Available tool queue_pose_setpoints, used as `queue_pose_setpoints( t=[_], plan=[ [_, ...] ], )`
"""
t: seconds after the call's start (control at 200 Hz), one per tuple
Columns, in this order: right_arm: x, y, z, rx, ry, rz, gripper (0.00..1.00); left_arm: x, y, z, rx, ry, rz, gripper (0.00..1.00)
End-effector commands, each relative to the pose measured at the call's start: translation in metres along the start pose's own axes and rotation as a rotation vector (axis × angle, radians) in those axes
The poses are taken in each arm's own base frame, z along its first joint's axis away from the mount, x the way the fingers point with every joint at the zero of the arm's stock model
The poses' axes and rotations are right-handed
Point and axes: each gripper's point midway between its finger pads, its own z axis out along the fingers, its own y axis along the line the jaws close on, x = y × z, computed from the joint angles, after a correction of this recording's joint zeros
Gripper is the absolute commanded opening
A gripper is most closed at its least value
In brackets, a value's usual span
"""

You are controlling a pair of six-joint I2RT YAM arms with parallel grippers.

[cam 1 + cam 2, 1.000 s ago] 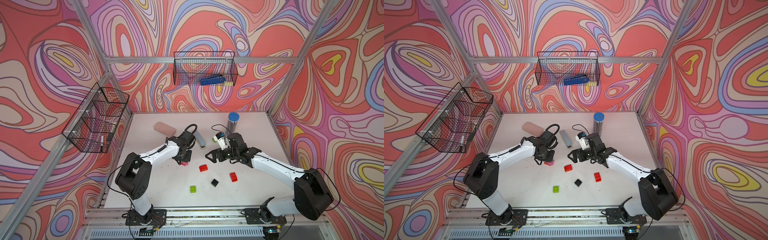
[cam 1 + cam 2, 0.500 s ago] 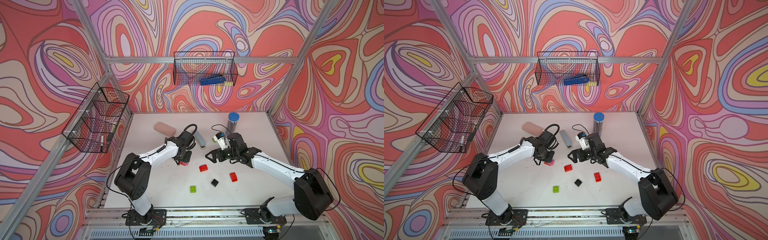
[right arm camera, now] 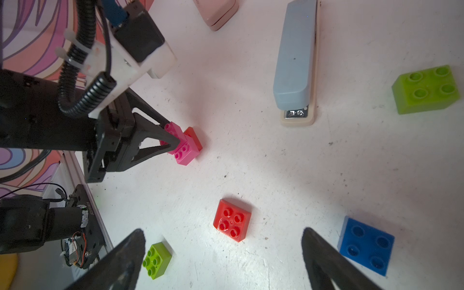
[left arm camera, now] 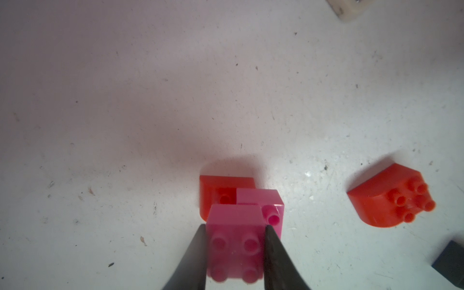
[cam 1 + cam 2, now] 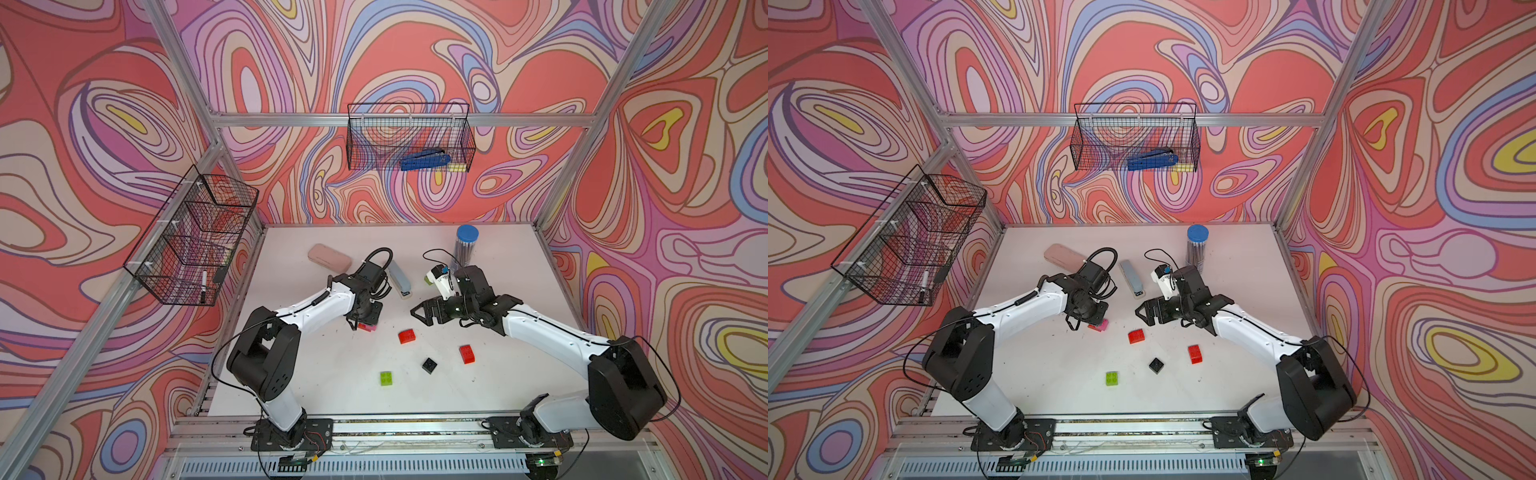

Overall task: Assemble the letter s with lego
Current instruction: Assemble the lego brick with the lego brick.

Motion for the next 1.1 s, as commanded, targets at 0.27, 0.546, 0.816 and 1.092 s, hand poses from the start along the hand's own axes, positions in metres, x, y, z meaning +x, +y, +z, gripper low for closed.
queue_pose_setpoints(
  t=[0.27, 0.546, 0.816, 1.092],
  plan=[
    [-0.001, -0.002, -0.002, 0.005, -0.014, 0.0, 0.98, 0.032, 0.012, 0.007, -0.031, 0.093, 0.003, 0.24],
    [-0.004, -0.001, -0.003, 0.002, -0.022, -0.002, 0.98, 0.029, 0.019, 0.016, -0.09, 0.107, -0.097, 0.26],
    [-0.009, 0.001, -0.009, 0.01, -0.031, -0.016, 0.98, 0.018, 0.015, 0.003, -0.106, 0.085, -0.28, 0.29],
    [-0.01, 0.003, -0.014, 0.008, -0.037, -0.027, 0.98, 0.012, 0.014, 0.0, -0.114, 0.074, -0.315, 0.38]
  ],
)
